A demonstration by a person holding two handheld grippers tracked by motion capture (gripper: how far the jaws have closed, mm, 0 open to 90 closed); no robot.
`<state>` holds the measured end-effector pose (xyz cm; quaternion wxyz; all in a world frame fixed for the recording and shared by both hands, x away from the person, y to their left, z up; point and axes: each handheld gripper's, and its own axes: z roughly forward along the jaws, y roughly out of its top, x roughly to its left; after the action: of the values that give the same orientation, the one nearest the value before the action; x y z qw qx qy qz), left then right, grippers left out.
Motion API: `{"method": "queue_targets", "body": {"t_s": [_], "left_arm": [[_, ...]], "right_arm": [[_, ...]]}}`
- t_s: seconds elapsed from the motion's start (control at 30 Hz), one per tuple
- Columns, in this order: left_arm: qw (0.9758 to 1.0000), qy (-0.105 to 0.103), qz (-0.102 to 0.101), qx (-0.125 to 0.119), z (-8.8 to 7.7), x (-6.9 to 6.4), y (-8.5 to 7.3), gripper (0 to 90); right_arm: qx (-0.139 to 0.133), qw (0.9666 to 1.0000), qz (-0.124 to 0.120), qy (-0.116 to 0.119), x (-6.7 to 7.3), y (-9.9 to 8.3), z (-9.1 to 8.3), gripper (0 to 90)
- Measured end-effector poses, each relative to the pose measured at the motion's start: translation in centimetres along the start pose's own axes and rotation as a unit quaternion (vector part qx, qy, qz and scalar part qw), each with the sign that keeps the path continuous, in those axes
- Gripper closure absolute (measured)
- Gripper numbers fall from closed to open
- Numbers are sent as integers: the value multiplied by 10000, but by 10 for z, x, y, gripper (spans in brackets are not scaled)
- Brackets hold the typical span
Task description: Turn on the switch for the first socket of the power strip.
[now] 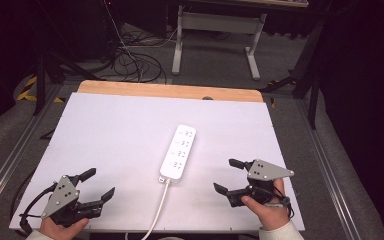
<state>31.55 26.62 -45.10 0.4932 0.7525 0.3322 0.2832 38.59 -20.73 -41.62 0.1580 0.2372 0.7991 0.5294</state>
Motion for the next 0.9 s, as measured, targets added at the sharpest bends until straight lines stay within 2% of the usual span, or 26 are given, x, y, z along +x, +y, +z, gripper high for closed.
{"method": "queue_targets", "body": {"t_s": [0.27, 0.47, 0.63, 0.73, 0.9], "left_arm": [[10000, 5, 23, 58, 0, -1, 0, 207], [9999, -13, 19, 167, 0, -1, 1, 208], [9998, 10, 51, 194, 1, -2, 0, 208], [9999, 27, 44, 158, 1, -2, -1, 206], [9998, 28, 81, 193, 2, -1, -1, 203]], "right_arm": [[-95, 9998, 156, -128, -6, -29, -9, 115], [142, 9994, 242, -213, -11, -50, -9, 115], [279, 9987, 359, -229, -12, -62, -8, 113], [413, 9981, 333, -318, -13, -69, -7, 107], [430, 9973, 435, -404, -14, -82, -6, 103]]}}
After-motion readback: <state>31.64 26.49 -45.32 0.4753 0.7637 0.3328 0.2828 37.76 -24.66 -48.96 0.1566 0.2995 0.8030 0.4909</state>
